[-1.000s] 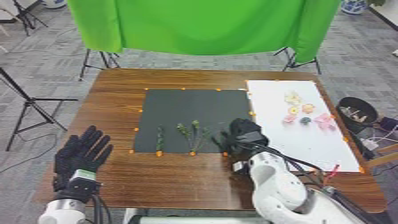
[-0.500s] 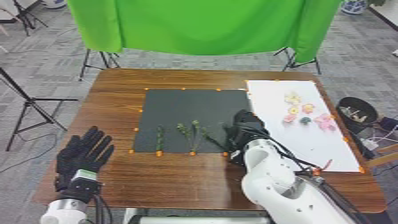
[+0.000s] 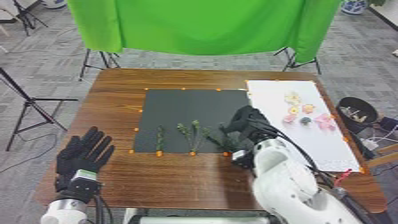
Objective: Arrange flowers
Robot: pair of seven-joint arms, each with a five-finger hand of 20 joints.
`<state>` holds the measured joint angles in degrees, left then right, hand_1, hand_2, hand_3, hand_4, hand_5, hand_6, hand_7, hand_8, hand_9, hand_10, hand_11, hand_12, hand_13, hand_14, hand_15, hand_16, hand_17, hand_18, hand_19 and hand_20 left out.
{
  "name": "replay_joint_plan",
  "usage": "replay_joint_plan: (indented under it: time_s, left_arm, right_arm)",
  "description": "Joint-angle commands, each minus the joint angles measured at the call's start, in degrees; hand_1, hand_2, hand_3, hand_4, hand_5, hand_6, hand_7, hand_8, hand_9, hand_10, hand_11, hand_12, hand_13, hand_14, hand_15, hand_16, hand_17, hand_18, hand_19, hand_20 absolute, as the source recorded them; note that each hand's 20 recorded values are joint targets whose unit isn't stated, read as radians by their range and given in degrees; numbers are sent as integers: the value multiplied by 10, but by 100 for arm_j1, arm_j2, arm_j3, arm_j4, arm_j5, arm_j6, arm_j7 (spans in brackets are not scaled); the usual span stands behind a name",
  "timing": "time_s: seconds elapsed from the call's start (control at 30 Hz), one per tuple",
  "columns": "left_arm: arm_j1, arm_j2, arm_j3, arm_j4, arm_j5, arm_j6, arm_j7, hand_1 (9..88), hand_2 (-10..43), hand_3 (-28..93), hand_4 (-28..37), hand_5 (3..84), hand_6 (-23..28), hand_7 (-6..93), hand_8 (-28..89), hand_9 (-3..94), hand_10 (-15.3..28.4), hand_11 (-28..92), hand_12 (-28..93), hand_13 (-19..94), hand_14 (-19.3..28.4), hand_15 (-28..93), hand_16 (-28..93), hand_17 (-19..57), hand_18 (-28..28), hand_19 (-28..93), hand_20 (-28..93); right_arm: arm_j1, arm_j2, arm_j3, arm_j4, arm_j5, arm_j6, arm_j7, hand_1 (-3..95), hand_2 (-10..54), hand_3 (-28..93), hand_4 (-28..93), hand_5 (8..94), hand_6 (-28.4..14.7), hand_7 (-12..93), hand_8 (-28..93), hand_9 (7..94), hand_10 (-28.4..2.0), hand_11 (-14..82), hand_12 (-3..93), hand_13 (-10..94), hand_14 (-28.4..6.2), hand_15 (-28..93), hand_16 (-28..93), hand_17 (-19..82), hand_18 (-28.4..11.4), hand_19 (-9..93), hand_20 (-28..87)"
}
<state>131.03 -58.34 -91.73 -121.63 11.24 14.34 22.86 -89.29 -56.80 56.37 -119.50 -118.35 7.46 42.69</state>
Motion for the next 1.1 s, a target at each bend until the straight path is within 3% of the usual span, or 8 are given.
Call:
replay_joint_plan:
  time_s: [0.03,0.27,0.37,0.5,0.57,0.7,0.83,1.1]
  left_arm:
    - [113,-35,-42,-25,-38,-41,34,297,168,725,-276,415,97,186,-93,321,158,273,101,239,164,410,-93,-68,144,379,80]
    - [168,-38,-65,-47,-58,-33,70,295,172,725,-278,417,97,188,-95,323,157,274,101,241,164,411,-94,-68,144,379,80]
    - [155,-63,-41,-26,-70,1,74,294,173,725,-278,418,97,187,-95,323,156,274,100,242,165,412,-93,-68,144,380,80]
    - [137,-82,-41,-11,-95,-12,42,293,174,726,-279,418,97,187,-95,323,157,272,99,241,164,411,-93,-68,144,380,80]
    - [131,-78,-43,-13,-103,-24,47,293,175,726,-280,418,97,187,-95,322,156,273,100,241,165,411,-93,-68,144,380,80]
    - [116,-73,-59,-10,-103,-9,36,292,176,726,-280,418,98,187,-96,323,157,272,100,240,164,410,-94,-68,144,380,80]
    - [64,-40,-86,17,-91,-36,34,292,176,727,-281,419,98,187,-95,324,157,273,100,240,164,411,-93,-68,144,381,80]
    - [113,-70,-83,0,-98,-11,-5,290,177,729,-281,419,99,186,-95,324,157,273,100,241,163,411,-94,-68,144,381,79]
  right_arm:
    - [-579,639,359,-105,-468,-555,-303,361,64,864,-208,710,-42,173,-39,724,-161,134,148,690,-144,448,212,318,-237,816,306]
    - [-761,771,426,-136,-1027,-1088,-282,318,135,930,-16,775,-37,152,-38,768,-166,136,157,703,-145,434,233,323,-241,816,319]
    - [-742,747,437,-84,-1412,-1682,-742,341,135,932,27,785,-34,160,-56,774,-166,139,160,705,-142,416,285,321,-241,822,315]
    - [-734,635,503,-114,-1360,-2170,-1327,362,110,932,101,831,-22,179,-37,809,-161,153,176,711,-135,384,335,292,-247,923,200]
    - [-755,564,642,-87,-1389,-2521,-1829,366,105,932,126,852,-20,187,-22,826,-156,162,183,714,-131,379,346,286,-246,930,196]
    - [-722,308,1081,45,-702,-3725,-2816,373,99,932,122,860,-13,189,-11,842,-148,172,191,702,-121,361,362,260,-233,930,182]
    - [-566,341,733,213,-1344,-3451,-2773,393,94,932,31,824,-3,192,-24,808,-144,163,185,692,-114,338,369,250,-224,913,171]
    - [-531,345,652,354,-1393,-2938,-2124,396,101,932,-6,805,0,202,-31,799,-140,163,181,693,-112,336,365,254,-224,892,199]
